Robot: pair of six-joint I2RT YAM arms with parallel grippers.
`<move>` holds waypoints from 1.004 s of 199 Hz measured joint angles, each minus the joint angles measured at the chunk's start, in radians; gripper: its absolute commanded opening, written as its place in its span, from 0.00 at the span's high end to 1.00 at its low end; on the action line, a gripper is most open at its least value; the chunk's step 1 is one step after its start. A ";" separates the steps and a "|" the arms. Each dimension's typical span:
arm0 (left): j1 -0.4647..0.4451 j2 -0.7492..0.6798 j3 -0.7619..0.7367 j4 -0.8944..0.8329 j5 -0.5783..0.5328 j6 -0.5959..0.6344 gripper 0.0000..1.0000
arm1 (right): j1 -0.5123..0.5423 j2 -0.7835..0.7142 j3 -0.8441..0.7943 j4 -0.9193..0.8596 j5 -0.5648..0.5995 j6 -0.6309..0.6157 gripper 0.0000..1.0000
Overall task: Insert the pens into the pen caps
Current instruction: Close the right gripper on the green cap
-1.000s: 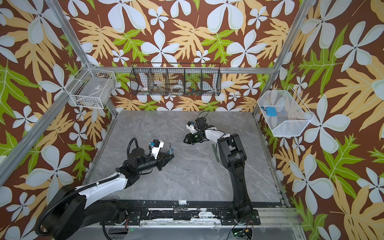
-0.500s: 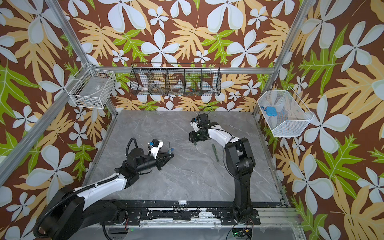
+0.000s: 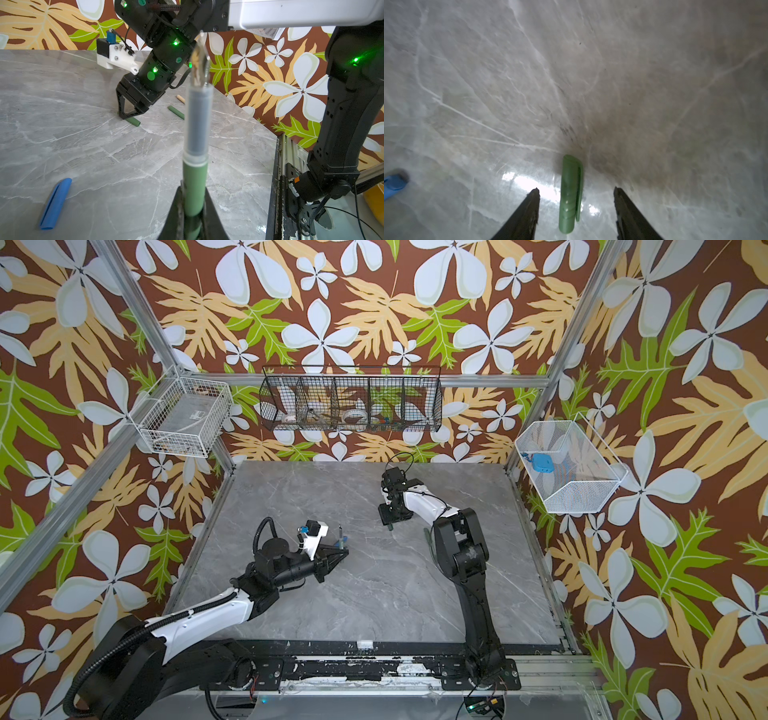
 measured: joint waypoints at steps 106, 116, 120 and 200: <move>-0.001 0.017 0.003 -0.005 -0.007 0.000 1.00 | 0.031 0.076 0.074 -0.040 0.077 -0.025 0.56; -0.001 0.013 0.003 -0.010 -0.007 0.000 1.00 | 0.032 0.075 0.074 -0.035 0.077 -0.026 0.57; -0.001 0.011 0.003 -0.010 -0.007 0.000 1.00 | 0.032 0.075 0.072 -0.033 0.077 -0.026 0.58; -0.002 -0.010 0.003 -0.018 -0.014 0.004 1.00 | 0.032 0.019 -0.022 0.012 0.065 -0.029 0.75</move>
